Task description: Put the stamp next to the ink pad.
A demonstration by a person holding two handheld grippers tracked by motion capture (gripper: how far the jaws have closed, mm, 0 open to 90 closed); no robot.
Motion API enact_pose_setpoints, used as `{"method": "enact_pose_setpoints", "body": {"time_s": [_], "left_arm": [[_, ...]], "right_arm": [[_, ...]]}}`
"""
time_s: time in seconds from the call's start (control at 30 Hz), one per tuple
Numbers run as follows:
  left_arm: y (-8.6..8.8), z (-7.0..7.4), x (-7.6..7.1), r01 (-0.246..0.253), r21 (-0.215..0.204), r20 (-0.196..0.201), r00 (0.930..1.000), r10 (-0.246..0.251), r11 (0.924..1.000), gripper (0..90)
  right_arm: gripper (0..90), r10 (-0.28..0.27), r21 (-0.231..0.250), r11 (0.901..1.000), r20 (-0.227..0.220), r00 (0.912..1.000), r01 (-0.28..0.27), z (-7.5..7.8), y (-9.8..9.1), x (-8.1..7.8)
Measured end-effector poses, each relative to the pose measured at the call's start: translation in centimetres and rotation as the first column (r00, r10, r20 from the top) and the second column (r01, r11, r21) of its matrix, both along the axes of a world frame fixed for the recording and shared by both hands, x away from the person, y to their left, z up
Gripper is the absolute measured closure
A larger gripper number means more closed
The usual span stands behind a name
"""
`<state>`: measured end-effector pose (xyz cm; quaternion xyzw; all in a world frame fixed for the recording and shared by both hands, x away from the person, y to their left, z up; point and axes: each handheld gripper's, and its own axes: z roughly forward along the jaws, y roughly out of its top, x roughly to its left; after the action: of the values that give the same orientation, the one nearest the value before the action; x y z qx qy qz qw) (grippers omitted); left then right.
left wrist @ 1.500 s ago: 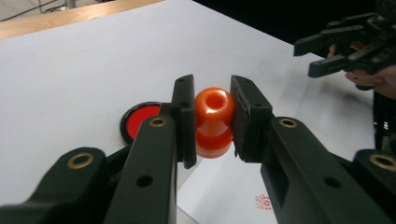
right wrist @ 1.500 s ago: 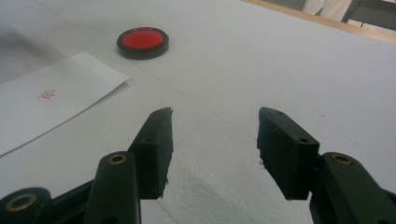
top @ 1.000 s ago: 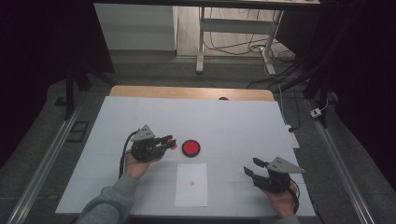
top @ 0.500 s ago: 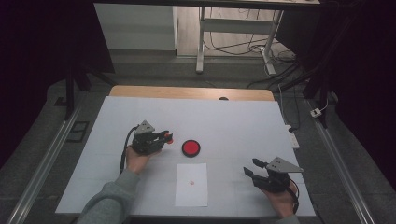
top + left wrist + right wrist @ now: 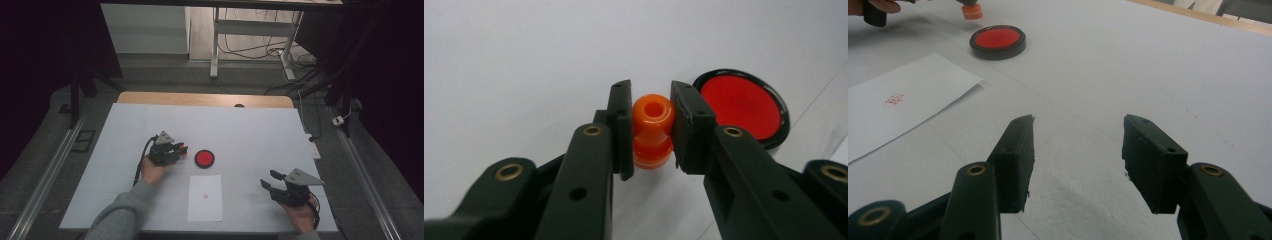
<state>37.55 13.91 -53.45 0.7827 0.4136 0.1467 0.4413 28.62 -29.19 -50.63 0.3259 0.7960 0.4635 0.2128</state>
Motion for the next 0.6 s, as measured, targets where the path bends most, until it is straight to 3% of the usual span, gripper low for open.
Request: {"method": "enact_pose_setpoints", "body": {"time_s": [0.23,0.37,0.6], "left_arm": [[-0.10,-0.50,0.25,-0.012,0.031,-0.012,0.9999,0.012,0.9994,71.2],[-0.07,-0.61,0.30,-0.015,0.028,-0.024,0.9996,0.016,0.9995,67.9],[0.31,0.12,0.06,-0.022,-0.026,-0.010,0.9997,0.022,0.9994,47.1]], "right_arm": [[46.0,0.000,-0.002,1.0000,-0.002,1.0000,0.000,-0.06,-0.09,0.05],[46.0,0.000,-0.001,1.0000,-0.001,1.0000,0.000,-0.04,-0.11,0.05],[45.9,0.000,0.000,1.0000,-0.002,1.0000,0.000,-0.05,-0.11,0.06]]}}
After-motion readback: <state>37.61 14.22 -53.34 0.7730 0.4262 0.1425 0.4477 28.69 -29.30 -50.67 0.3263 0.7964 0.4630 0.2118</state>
